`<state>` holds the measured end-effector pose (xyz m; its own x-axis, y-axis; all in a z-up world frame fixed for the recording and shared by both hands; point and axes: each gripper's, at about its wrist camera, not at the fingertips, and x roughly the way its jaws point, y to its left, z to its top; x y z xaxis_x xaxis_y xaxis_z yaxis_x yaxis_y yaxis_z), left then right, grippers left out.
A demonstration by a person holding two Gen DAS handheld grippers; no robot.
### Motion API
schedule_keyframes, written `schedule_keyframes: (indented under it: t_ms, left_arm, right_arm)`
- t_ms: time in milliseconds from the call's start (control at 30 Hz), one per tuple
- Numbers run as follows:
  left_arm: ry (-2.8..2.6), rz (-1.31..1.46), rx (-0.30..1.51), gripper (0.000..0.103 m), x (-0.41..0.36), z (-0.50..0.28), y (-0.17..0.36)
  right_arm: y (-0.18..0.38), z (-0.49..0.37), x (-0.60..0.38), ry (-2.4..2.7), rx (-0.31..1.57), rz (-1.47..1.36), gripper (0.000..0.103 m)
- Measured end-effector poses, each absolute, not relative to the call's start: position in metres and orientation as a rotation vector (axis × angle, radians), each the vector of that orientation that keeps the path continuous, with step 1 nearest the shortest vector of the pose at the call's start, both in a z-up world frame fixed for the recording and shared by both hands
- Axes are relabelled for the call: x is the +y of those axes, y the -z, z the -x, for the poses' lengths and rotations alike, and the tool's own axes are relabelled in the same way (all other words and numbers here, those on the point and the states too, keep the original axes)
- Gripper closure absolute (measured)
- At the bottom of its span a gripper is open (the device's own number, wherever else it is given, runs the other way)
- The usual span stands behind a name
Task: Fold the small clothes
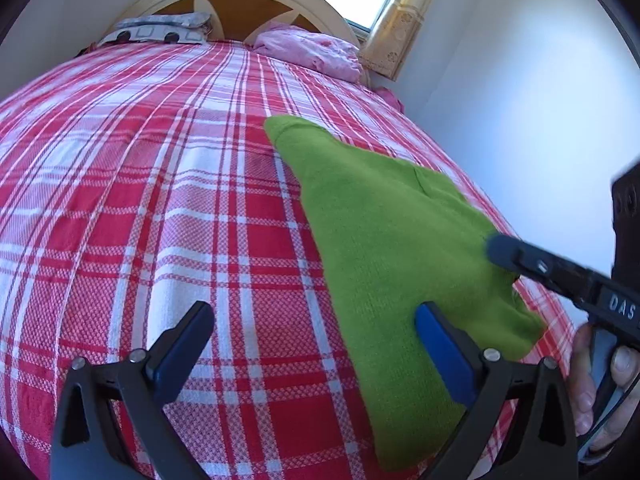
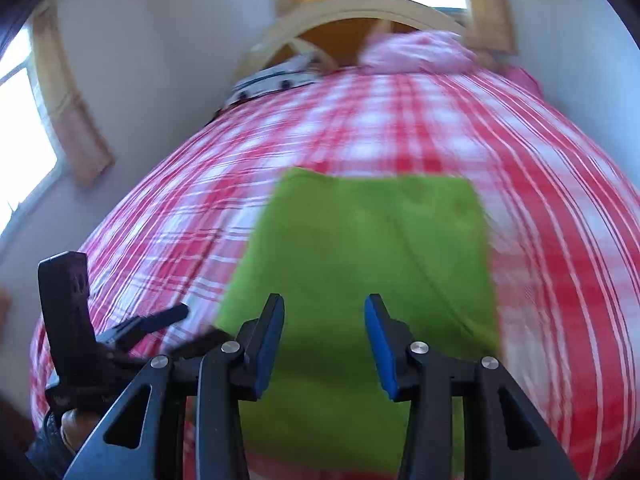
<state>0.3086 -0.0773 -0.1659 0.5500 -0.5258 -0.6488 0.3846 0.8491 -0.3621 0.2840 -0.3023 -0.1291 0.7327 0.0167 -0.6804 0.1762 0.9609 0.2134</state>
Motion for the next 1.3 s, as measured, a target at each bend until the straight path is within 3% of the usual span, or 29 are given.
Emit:
schedule_keyframes:
  t_ms: [233, 433, 633, 833, 1033, 1300]
  left_arm:
    - [0.518, 0.202, 0.84, 0.0, -0.075, -0.311, 0.168]
    - [0.53, 0.224, 0.86, 0.0, -0.072, -0.315, 0.173]
    - [0.532, 0.222, 0.861, 0.0, -0.072, -0.314, 0.173]
    - [0.522, 0.2, 0.873, 0.0, -0.077, -0.316, 0.175]
    - [0.518, 0.155, 0.869, 0.0, -0.083, -0.315, 0.171]
    - [0.54, 0.089, 0.805, 0.0, -0.098, -0.324, 0.149]
  right_arm:
    - [0.17, -0.361, -0.294, 0.103, 0.951, -0.208, 0.06]
    - [0.167, -0.355, -0.29, 0.124, 0.924, -0.173, 0.06]
    - [0.148, -0.294, -0.278, 0.137, 0.804, -0.169, 0.06]
    - [0.185, -0.253, -0.264, 0.127, 0.868, -0.111, 0.059]
    - [0.176, -0.234, -0.272, 0.1, 0.827, -0.134, 0.059]
    - [0.127, -0.203, -0.357, 0.173, 0.625, -0.275, 0.043]
